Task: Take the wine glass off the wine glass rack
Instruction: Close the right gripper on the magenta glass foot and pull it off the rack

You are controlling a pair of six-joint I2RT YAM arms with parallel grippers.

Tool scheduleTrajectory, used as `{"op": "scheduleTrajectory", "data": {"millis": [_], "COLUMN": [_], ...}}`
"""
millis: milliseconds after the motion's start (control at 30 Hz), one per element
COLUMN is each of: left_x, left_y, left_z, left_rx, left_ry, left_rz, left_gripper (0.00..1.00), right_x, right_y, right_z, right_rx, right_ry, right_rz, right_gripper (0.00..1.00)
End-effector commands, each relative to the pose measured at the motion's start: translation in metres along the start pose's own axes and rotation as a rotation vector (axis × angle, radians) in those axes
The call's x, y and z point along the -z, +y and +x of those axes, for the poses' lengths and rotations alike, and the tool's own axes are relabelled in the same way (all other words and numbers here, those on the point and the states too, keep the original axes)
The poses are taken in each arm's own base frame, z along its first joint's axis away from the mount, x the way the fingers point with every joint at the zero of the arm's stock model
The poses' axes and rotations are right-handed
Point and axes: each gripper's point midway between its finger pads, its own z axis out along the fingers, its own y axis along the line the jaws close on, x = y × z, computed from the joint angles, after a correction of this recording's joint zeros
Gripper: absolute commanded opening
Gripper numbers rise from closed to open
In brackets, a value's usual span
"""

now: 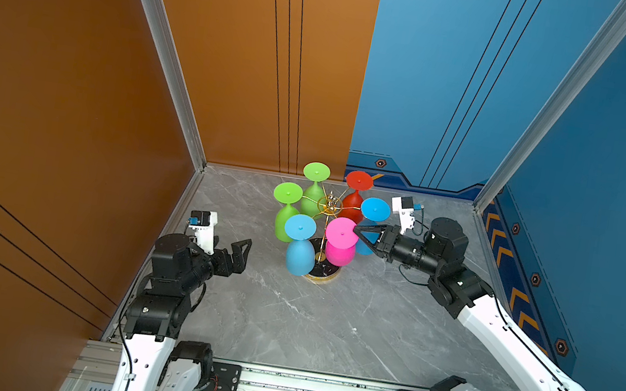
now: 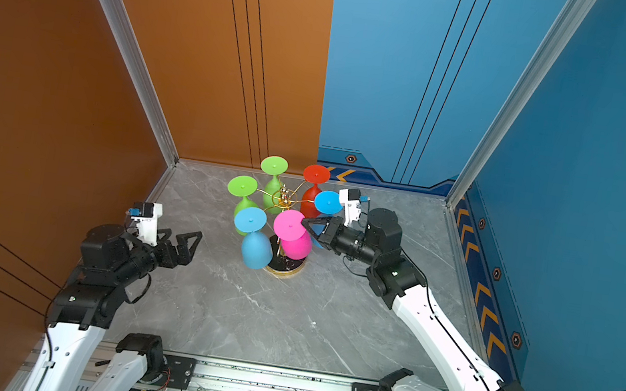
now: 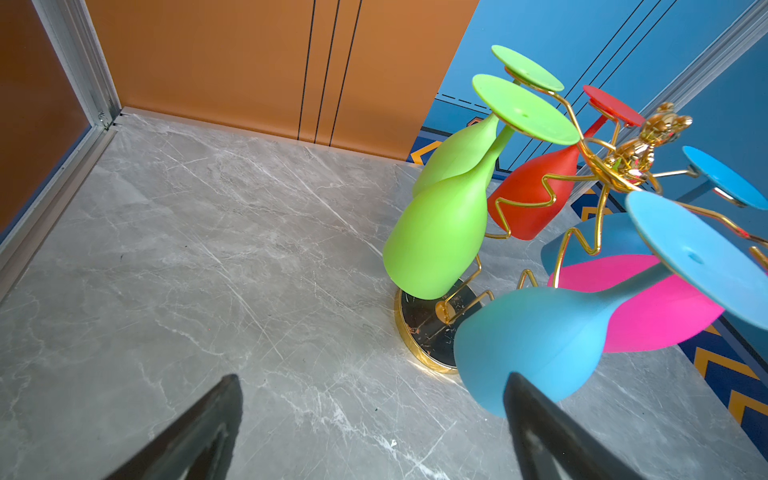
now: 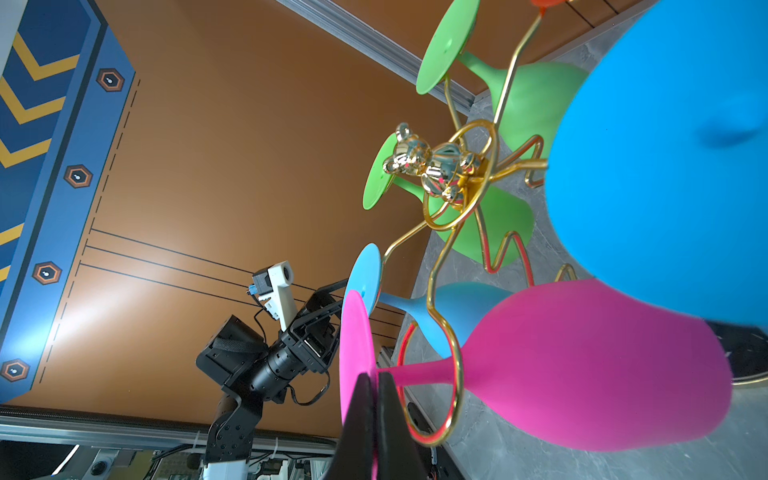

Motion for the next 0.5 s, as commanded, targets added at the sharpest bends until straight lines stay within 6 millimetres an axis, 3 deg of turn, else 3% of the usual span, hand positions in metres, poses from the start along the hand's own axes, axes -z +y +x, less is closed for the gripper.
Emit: {"op": "scheduleTrajectory", "data": {"millis": [0,467], "left_x": [-0.001,-0.001], "left_y": [-0.001,0.0], "left_z": [0.002,0.001], "left_rx": [0.009,0.009], "left_ry": [-0.002,-0.006], "left_rz": [0.017,0.016], "left_gripper": [0.98,0.98], "right_x": [0.005,-0.006], "right_y": [0.018,0.011], "right_z": [-0.004,-0.017], "right_rx": [0.024,-0.003], "right_ry": [-0.023,-0.061], "right_rz": [-0.06,-0.068], "right_gripper": [0.0,0.0]}}
